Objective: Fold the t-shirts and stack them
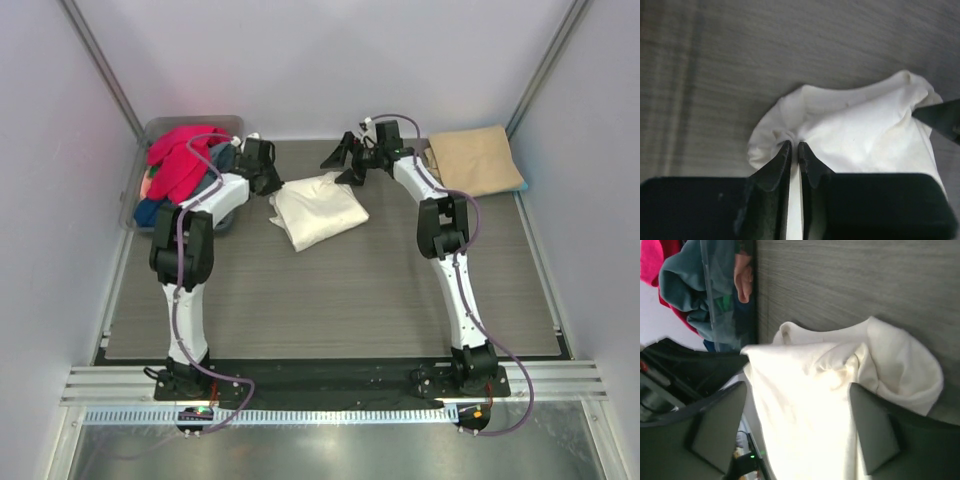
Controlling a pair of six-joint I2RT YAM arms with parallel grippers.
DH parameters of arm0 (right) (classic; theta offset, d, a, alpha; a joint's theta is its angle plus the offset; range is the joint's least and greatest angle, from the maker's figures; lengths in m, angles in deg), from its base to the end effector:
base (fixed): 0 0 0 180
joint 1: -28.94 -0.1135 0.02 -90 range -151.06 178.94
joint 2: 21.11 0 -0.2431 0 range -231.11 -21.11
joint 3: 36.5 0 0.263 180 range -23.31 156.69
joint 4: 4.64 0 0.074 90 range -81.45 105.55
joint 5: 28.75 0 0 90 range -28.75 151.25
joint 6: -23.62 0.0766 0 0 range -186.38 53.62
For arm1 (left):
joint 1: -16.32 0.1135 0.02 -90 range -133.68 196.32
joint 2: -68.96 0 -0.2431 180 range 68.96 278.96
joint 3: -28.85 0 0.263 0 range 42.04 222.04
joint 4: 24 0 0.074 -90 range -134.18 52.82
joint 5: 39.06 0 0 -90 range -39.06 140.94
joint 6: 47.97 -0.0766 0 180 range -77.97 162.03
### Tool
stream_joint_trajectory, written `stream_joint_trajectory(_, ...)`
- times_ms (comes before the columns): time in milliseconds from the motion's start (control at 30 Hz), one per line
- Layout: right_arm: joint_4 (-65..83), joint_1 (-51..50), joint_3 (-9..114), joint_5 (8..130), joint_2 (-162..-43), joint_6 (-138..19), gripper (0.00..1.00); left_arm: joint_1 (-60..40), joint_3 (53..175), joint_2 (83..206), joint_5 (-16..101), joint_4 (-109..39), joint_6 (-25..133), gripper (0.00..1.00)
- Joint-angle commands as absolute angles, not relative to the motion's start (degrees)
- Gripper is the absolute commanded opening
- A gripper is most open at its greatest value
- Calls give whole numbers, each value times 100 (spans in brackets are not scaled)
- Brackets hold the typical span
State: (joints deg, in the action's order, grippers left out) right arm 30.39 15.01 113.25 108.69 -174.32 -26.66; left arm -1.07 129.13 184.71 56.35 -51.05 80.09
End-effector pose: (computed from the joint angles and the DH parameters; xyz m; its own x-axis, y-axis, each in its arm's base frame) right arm 0.5668 0.1987 0.1289 -0.9263 0.2156 -0.3091 -0.1696 0.4939 0.8528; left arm 0.4696 -0.1395 0.1608 -0.6504 -0.4394 -0.6196 -0.2155 0.8889 -0.4042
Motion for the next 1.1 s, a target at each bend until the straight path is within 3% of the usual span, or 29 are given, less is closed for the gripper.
stream_joint_trajectory(0,2255,1567,11873,10950,-17457,-2306,95,146,14098,18980,5561,-5606,7623,13)
stream_joint_trajectory(33,2157,1584,11864,10959,-17431,-2201,97,173,14736,19129,5473,-5747,7543,25)
stream_joint_trajectory(67,2077,1628,11838,10959,-17387,-2148,98,190,15142,19470,5411,-5984,7395,47)
stream_joint_trajectory(167,1945,1672,11251,10784,-16791,-2331,99,199,16472,19737,5288,-7109,7218,54)
stream_joint_trajectory(333,1752,1646,9329,10335,-14992,-3060,99,-19,15483,18369,5279,-7033,7419,55)
stream_joint_trajectory(433,1427,1602,8230,10343,-14331,-3105,98,-353,13975,17439,5130,-6611,7630,53)
stream_joint_trajectory(567,1128,1400,7181,10633,-13670,-3141,84,-749,12644,16855,4465,-5777,8051,48)
stream_joint_trajectory(667,629,1312,6443,10888,-13730,-2817,63,-899,11931,16810,4041,-4994,8596,43)
stream_joint_trajectory(800,-24,1356,5748,11029,-14081,-2709,48,-1119,11561,17021,3978,-4353,8931,42)
stream_joint_trajectory(1067,-121,1514,4763,10389,-14311,-3061,43,-1075,11464,18225,4004,-4193,8598,38)
